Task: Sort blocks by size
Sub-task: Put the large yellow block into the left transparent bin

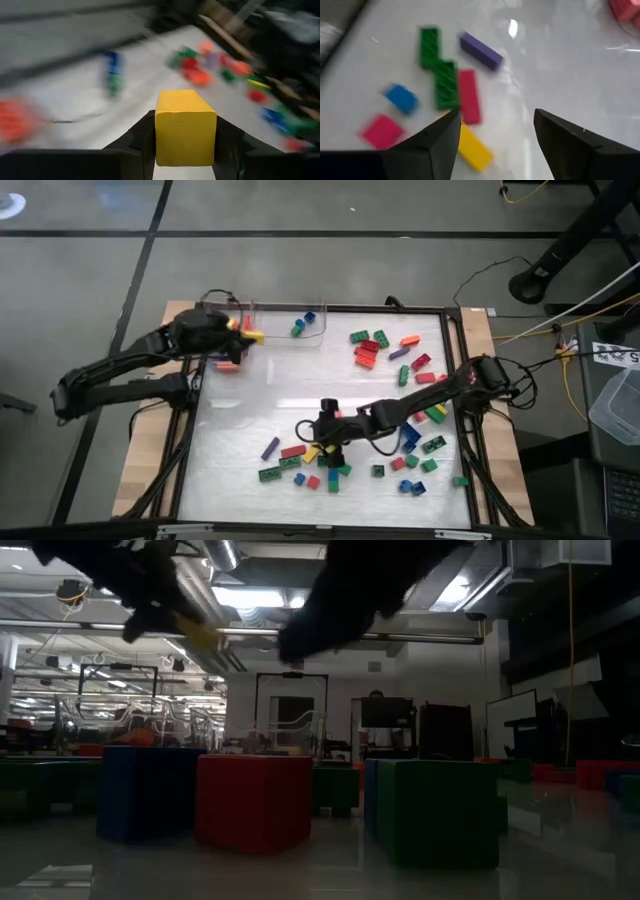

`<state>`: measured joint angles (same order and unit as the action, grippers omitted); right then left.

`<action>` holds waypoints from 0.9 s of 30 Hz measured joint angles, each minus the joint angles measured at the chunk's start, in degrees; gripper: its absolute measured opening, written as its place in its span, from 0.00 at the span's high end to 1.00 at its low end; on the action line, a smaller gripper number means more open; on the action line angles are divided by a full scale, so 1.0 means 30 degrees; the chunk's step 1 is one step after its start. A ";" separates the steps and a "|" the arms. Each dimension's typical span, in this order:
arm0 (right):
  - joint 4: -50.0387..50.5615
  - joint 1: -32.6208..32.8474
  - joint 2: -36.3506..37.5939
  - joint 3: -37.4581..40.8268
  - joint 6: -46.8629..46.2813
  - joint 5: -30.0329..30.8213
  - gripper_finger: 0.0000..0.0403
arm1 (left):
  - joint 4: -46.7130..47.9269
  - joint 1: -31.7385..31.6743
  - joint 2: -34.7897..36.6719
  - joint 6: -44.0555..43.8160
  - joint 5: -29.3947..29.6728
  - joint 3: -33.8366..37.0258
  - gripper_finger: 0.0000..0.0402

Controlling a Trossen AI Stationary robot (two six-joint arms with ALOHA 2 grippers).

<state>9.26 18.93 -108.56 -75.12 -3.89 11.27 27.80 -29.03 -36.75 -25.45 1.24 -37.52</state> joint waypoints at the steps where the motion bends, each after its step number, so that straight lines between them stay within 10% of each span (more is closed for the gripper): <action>1: -0.0034 -0.0108 -0.0269 0.0002 0.0420 0.0052 0.40 | 0.0381 -0.0188 0.0355 0.0255 0.0838 -0.0007 0.69; 9: -0.0023 -0.0190 -0.1885 0.0002 0.2377 -0.1021 0.45 | 0.4896 -0.0912 0.1505 -0.1155 0.6699 -0.0015 0.69; 27: -0.0018 -0.0194 -0.2736 0.0031 0.2472 -0.2736 0.48 | 0.7234 -0.1127 -0.1380 -0.2369 0.7018 -0.0022 0.48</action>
<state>9.21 18.35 -116.77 -75.02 3.53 3.06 49.50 -32.41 -40.89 -32.56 22.30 -37.58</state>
